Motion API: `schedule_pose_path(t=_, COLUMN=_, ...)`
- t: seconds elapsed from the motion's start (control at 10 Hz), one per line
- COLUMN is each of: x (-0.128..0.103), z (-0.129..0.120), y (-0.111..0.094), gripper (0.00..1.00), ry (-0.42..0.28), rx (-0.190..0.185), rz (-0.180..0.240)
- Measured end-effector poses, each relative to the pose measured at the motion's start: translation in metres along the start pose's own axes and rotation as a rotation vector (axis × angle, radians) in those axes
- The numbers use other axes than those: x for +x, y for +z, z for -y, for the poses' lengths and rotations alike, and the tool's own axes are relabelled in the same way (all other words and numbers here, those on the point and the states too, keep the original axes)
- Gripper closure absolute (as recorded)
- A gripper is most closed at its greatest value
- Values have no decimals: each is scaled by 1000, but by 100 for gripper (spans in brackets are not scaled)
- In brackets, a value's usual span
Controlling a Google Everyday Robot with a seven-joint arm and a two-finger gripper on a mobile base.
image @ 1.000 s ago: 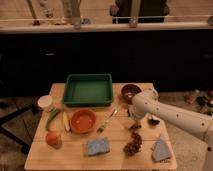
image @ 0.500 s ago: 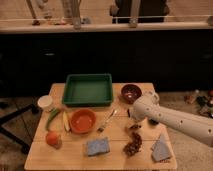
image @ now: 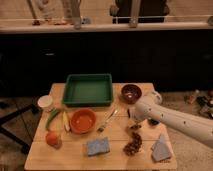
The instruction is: Wipe red bowl with eraser
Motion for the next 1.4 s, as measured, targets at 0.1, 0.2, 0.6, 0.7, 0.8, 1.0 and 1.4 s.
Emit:
schedule_pose_path(t=0.1, x=-1, z=0, y=0, gripper=55, ry=-2, rx=-3, rz=3)
schedule_pose_path(t=0.2, x=-1, z=0, y=0, gripper=63, ry=-3, rx=-6, rz=6)
schedule_pose_path(t=0.6, x=-1, z=0, y=-4, gripper=100, ry=-121, rx=-41, rz=40)
schedule_pose_path(t=0.7, x=0, z=1, y=-5, gripper=100, ry=-140, rx=-47, rz=47)
schedule_pose_path(t=0.8, x=0, z=3, y=-6, gripper=100, ry=-168, rx=-59, rz=57)
schedule_pose_path(t=1.0, x=2, z=6, y=-8, gripper=100, ry=-290, rx=-98, rz=84)
schedule_pose_path(t=1.4, x=2, z=4, y=-12, gripper=100, ry=-461, rx=-200, rz=138)
